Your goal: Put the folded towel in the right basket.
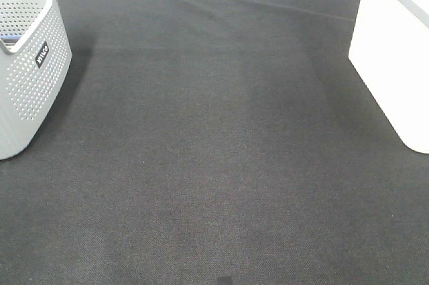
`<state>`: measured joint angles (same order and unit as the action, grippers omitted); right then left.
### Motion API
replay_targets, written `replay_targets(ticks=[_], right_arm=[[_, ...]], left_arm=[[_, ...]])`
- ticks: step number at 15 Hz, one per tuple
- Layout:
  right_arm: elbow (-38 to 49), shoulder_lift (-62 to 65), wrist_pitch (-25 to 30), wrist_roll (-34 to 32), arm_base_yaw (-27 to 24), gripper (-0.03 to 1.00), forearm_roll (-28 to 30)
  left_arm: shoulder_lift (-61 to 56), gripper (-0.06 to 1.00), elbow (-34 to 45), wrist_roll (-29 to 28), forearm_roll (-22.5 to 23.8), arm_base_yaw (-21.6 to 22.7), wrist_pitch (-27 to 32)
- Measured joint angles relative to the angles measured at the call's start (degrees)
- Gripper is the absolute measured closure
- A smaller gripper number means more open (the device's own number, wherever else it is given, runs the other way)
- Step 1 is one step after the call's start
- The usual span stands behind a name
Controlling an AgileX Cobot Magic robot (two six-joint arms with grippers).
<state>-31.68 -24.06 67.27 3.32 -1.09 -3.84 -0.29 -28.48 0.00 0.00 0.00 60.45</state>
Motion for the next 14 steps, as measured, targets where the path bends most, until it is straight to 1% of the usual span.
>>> replay_targets(ticks=[3,5,8,14], right_arm=[[0.3,12.7,-4.9,0.0,0.0,0.26,1.4],[2.0,18.3,-6.3,0.0,0.0,0.26,2.1],[2.7,21.3,-6.1,0.0,0.0,0.26,2.8],[2.8,21.8,-6.1,-0.1,0.0,0.26,2.8]], left_arm=[[0.0,-0.03,0.0,0.0,0.0,0.0,0.0],[0.0,-0.03,0.0,0.0,0.0,0.0,0.0],[0.0,-0.03,0.0,0.0,0.0,0.0,0.0],[0.0,-0.03,0.0,0.0,0.0,0.0,0.0]])
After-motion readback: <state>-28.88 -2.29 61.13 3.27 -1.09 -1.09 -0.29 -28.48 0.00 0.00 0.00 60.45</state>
